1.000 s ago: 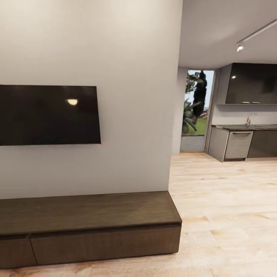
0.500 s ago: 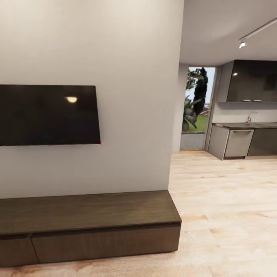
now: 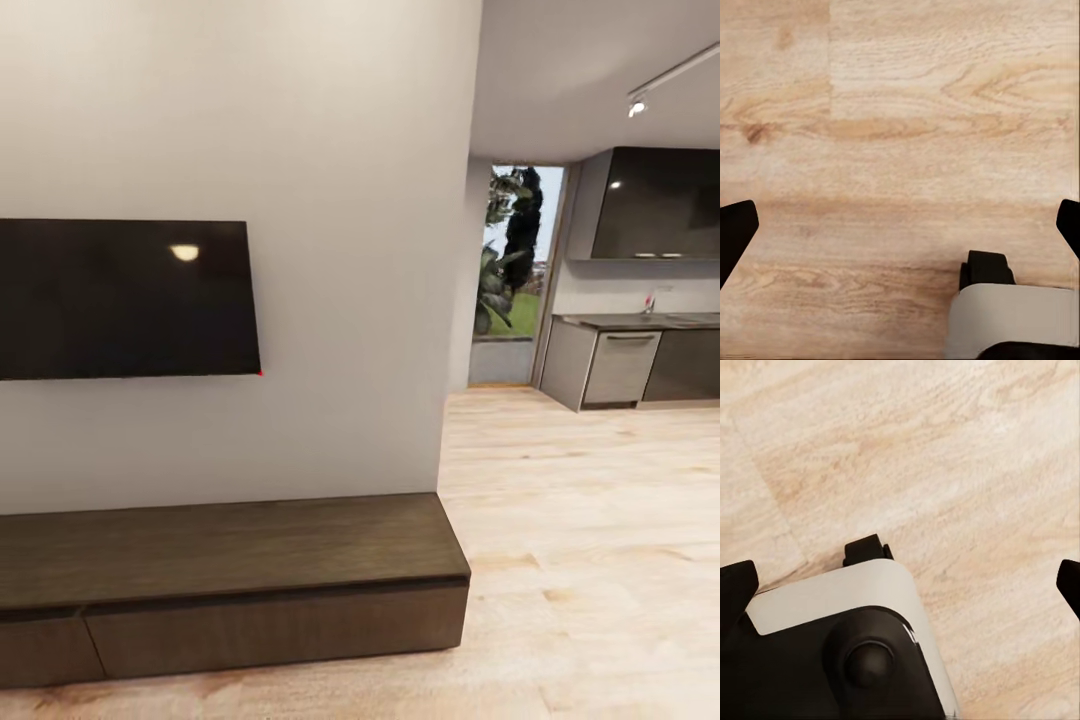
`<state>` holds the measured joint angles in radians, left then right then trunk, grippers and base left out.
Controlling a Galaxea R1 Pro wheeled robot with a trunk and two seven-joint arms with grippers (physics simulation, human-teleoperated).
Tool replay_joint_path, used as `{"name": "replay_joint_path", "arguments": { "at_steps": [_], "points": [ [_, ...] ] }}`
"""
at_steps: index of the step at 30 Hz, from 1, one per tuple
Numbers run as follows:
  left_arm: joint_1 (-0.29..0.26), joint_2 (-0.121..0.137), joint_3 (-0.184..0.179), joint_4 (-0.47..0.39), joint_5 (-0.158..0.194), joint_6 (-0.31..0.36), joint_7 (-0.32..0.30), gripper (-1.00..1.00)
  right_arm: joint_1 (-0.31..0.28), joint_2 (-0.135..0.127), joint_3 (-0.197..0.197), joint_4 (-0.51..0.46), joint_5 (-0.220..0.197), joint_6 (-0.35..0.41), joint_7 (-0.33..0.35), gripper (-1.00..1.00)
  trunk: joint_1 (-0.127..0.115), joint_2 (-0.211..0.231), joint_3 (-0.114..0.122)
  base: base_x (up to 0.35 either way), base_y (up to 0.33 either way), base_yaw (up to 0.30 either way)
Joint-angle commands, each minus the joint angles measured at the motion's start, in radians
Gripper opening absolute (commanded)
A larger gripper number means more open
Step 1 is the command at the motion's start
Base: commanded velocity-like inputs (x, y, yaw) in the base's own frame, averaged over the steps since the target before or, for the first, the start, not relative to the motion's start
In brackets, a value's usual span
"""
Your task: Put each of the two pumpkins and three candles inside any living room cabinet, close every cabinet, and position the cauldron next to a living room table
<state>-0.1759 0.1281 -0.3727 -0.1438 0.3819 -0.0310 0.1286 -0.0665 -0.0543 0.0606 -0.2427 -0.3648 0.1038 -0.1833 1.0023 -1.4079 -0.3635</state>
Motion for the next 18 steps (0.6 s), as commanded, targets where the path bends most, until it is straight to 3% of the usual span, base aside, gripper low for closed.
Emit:
{"name": "replay_joint_path", "arguments": {
  "at_steps": [1,7,12,18],
  "points": [
    [0.002,0.000,-0.009,0.000,0.009,-0.002,-0.006,1.00,0.000,0.000,0.007,-0.003,-0.005,0.007,-0.005,1.00,-0.004,0.007,0.000,0.000,0.000,0.000],
    [0.009,0.001,-0.008,0.000,0.009,0.006,-0.112,1.00,0.000,0.001,0.009,-0.005,-0.004,0.005,0.000,1.00,-0.027,0.049,0.014,0.000,0.000,0.000],
    [0.010,0.001,-0.009,0.000,0.009,0.007,-0.131,1.00,0.000,0.000,0.011,-0.007,-0.004,0.005,0.021,1.00,-0.046,0.084,0.028,0.000,0.000,0.000],
    [0.012,0.001,-0.009,0.005,0.009,0.007,-0.137,1.00,0.000,-0.009,0.032,-0.006,-0.004,0.005,0.186,1.00,-0.054,0.098,0.034,0.000,0.000,0.000]
  ]
}}
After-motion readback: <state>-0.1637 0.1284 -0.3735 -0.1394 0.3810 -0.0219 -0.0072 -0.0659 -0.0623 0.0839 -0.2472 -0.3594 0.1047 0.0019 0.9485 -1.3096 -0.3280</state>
